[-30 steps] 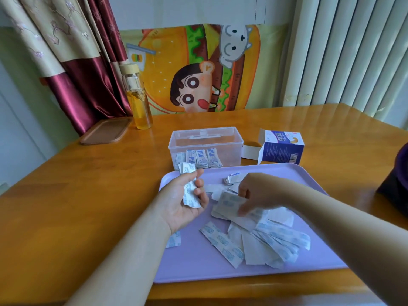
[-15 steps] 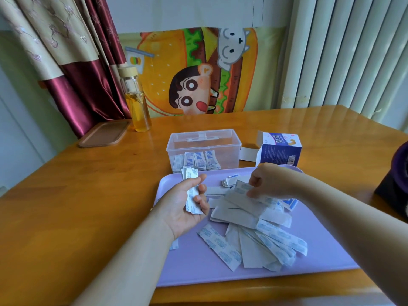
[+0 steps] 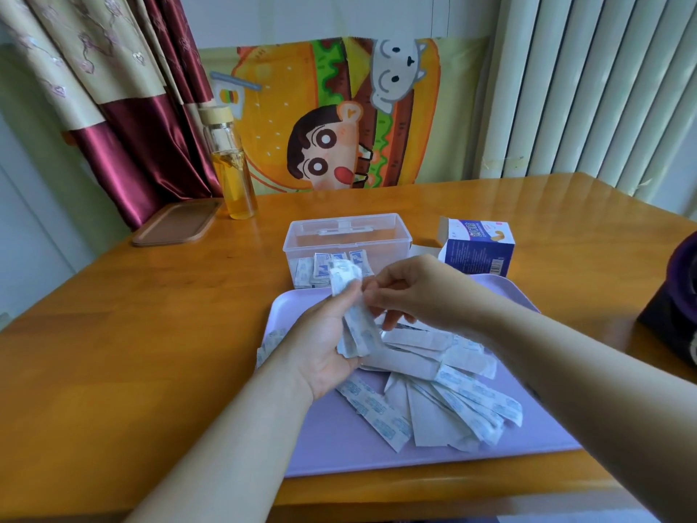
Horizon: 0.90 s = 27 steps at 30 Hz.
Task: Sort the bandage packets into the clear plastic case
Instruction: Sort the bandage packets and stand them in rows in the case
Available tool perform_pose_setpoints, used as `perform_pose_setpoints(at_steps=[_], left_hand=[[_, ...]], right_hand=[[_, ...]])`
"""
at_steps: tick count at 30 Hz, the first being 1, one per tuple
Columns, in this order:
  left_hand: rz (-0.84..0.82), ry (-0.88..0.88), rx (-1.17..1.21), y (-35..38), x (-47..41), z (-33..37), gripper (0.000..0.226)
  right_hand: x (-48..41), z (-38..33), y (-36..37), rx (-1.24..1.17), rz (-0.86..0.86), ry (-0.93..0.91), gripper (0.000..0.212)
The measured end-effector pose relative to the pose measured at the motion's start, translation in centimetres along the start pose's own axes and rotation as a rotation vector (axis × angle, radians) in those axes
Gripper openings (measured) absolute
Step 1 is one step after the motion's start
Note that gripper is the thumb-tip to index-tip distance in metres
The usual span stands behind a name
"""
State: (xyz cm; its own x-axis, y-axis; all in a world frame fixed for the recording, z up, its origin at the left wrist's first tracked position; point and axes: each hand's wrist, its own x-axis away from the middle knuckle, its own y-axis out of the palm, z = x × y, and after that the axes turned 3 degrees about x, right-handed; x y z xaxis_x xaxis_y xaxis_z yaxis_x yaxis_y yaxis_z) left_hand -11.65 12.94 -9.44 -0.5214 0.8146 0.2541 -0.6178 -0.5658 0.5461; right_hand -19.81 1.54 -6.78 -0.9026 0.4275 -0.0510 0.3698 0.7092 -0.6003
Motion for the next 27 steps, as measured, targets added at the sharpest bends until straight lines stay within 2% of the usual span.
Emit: perform_pose_setpoints(at_steps=[2, 4, 6, 9, 12, 15, 20, 23, 25, 27], left_hand=[[0.141, 0.057, 0.056, -0.8, -0.4, 0.4, 0.024], [0.215, 0.077, 0.161, -2.0, -0.7, 1.2, 0.022], [0.235, 0.071, 0.297, -2.8, -0.5, 1.8, 0.021], [0.232, 0.066, 0.348, -3.5, -0.2, 2.4, 0.017], [0.206, 0.039, 0.301, -3.7, 0.1, 2.4, 0.016], [0.187, 0.014, 0.268, -3.9, 0.2, 2.4, 0.015], [0.178, -0.032, 0.237, -3.9, 0.2, 2.3, 0.011], [0.160, -0.062, 0.199, -3.6, -0.1, 1.8, 0.010], [0.132, -0.092, 0.187, -3.2, -0.3, 1.3, 0.012], [0.052, -0.138, 0.132, -2.7, -0.2, 0.7, 0.023]], right_hand=[[0.4, -0.2, -0.2, 0.157, 0.010, -0.033, 0.014], [1.1, -0.3, 0.3, 0.364, -0.173, -0.042, 0.014], [1.8, 0.0, 2.0, 0.560, -0.361, -0.036, 0.027], [2.1, 0.1, 4.4, 0.763, -0.404, -0.058, 0.049], [1.1, 0.1, 4.6, 0.817, -0.457, -0.024, 0.052], [0.3, 1.1, 3.5, 0.796, -0.488, 0.027, 0.046], [0.1, 2.5, 0.3, 0.845, -0.481, 0.128, 0.042], [-0.2, 2.5, -1.3, 0.684, -0.406, 0.143, 0.027], [-0.5, 1.9, -1.6, 0.396, -0.318, 0.126, 0.020], [-0.9, 1.2, -1.1, -0.005, -0.288, 0.161, 0.016]])
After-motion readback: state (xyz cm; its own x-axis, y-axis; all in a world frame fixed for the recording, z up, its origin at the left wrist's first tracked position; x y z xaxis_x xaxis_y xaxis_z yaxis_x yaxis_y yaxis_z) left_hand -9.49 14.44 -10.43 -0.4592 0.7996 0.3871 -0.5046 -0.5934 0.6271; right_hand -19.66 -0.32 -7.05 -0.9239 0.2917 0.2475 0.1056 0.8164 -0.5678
